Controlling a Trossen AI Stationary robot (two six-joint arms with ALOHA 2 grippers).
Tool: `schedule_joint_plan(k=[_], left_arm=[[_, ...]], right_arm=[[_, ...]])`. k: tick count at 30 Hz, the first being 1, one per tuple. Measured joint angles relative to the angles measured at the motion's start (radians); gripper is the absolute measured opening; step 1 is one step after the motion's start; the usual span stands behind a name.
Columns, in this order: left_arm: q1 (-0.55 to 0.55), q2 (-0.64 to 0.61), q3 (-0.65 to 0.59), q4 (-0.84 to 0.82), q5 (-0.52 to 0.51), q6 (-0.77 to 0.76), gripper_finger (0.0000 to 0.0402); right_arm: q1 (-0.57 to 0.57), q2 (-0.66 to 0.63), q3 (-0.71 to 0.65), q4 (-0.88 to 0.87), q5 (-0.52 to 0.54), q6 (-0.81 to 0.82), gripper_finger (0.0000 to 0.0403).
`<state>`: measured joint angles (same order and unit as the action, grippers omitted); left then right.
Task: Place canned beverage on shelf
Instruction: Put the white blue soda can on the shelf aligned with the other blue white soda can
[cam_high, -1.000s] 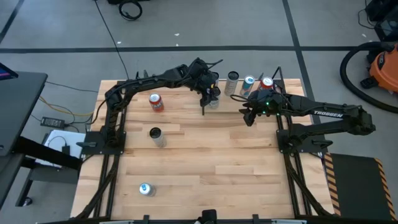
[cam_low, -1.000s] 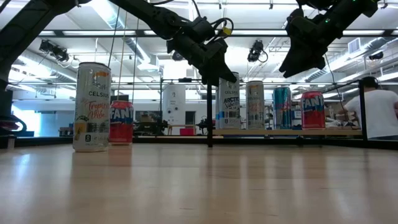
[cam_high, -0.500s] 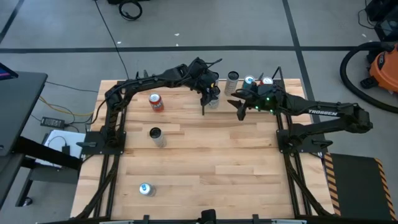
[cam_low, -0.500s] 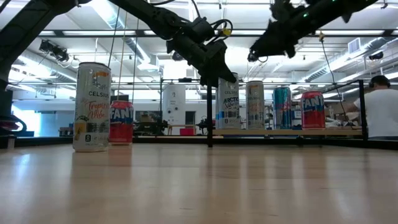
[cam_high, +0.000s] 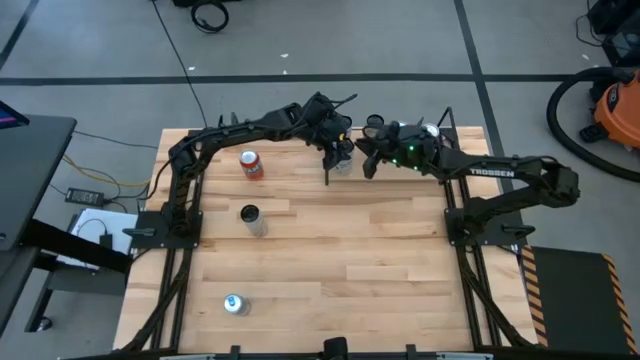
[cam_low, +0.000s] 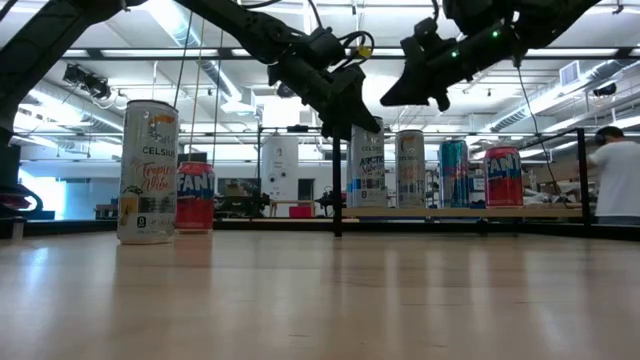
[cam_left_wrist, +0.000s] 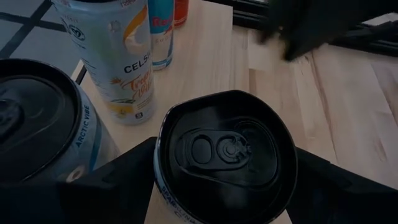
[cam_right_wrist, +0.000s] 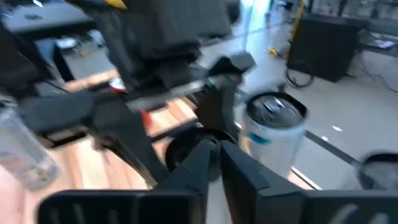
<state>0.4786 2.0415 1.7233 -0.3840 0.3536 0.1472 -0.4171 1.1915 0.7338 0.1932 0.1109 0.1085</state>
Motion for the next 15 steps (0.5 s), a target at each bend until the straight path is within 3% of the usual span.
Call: schedule_joint_plan(k=[4,15], left_arm=[[-0.001,0.000,0.000,0.000,-0.001,-0.015,0.0289],[0.000,0.000,-0.002,0.011,0.004,0.007,0.0289]], right_arm=[[0.000,0.001,0.000,0.023,-0.046,-0.004,0.0008],[-0.013,0.109,0.000,0.109,-0.086,0.019,0.0012]])
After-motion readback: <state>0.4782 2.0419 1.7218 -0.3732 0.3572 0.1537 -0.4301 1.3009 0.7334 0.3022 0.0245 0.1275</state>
